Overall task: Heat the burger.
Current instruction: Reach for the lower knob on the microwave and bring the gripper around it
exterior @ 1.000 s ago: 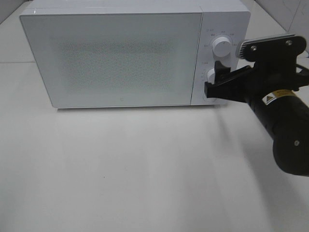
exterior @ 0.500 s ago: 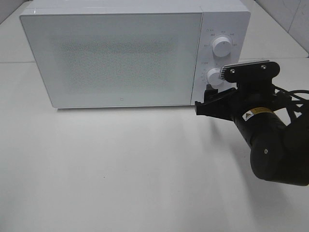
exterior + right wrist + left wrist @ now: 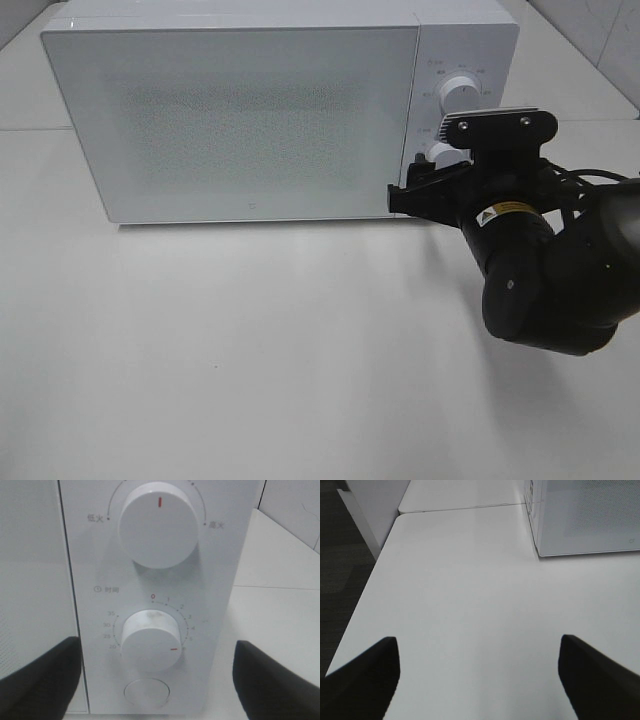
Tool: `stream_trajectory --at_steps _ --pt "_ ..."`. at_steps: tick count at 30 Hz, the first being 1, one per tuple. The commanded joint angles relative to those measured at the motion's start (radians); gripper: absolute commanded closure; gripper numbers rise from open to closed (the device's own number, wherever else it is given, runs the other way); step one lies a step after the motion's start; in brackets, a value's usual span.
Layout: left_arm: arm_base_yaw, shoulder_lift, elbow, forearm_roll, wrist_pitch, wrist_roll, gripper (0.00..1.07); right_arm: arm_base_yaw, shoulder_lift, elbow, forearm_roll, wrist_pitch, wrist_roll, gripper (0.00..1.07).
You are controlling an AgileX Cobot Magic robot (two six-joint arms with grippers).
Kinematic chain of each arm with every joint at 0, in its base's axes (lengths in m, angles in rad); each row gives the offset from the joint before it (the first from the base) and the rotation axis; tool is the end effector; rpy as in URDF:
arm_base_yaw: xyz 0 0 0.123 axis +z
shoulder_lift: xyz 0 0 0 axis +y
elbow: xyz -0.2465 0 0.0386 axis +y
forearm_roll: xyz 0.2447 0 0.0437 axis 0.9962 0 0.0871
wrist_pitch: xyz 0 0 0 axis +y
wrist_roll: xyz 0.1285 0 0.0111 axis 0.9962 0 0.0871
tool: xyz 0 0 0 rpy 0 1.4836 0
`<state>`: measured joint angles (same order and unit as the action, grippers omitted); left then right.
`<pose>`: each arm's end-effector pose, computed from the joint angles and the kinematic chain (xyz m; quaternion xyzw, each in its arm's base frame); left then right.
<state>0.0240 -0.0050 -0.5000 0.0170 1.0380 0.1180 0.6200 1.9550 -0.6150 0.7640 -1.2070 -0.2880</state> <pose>0.0626 0.0034 0.2613 0.0395 0.8450 0.0463 0.5313 0.3119 0.1203 0.0923 0.0082 0.7506 -0.0522 0.6586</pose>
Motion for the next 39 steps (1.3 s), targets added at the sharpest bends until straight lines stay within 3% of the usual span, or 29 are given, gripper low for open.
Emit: stream_trajectory --at_steps 1,16,39 --pt "0.002 -0.020 0.002 -0.002 -0.002 -0.006 0.26 0.000 0.025 -0.037 0.006 -0.182 0.004 0.31" --pt "0.002 -0.020 0.002 -0.002 -0.002 -0.006 0.26 0.012 0.112 -0.128 0.027 -0.180 0.004 0.31" --pt "0.002 -0.020 0.002 -0.002 -0.002 -0.006 0.26 -0.026 0.117 -0.159 0.001 -0.185 0.004 0.31"
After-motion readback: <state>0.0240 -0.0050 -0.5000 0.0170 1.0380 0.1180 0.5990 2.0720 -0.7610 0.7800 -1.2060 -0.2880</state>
